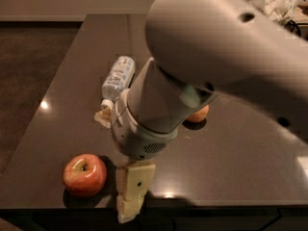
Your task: Move apple near blue plastic bottle
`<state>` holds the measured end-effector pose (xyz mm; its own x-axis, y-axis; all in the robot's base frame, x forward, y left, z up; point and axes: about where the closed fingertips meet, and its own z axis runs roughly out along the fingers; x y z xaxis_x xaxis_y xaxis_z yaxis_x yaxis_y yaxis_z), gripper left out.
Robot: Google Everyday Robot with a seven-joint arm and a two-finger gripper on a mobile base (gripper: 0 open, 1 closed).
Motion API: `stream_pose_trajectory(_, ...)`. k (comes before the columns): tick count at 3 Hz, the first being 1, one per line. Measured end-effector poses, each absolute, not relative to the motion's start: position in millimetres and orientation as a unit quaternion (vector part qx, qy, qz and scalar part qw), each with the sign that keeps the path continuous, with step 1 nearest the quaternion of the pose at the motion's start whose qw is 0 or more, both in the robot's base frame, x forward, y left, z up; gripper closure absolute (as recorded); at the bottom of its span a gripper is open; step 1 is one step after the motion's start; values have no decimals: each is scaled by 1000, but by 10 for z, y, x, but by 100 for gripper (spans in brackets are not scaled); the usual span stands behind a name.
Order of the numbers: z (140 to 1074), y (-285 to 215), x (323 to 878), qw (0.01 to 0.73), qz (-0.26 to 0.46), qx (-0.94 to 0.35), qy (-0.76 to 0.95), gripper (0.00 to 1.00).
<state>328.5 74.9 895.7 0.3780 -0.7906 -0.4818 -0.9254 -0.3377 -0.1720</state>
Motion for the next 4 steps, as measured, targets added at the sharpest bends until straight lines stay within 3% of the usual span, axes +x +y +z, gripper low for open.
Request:
stream_pose_trajectory(2,8608,1068,3308,200,160,-811,527,0)
stream_pose_trajectory(4,8475,1197,3262,178,167,-817,522,40)
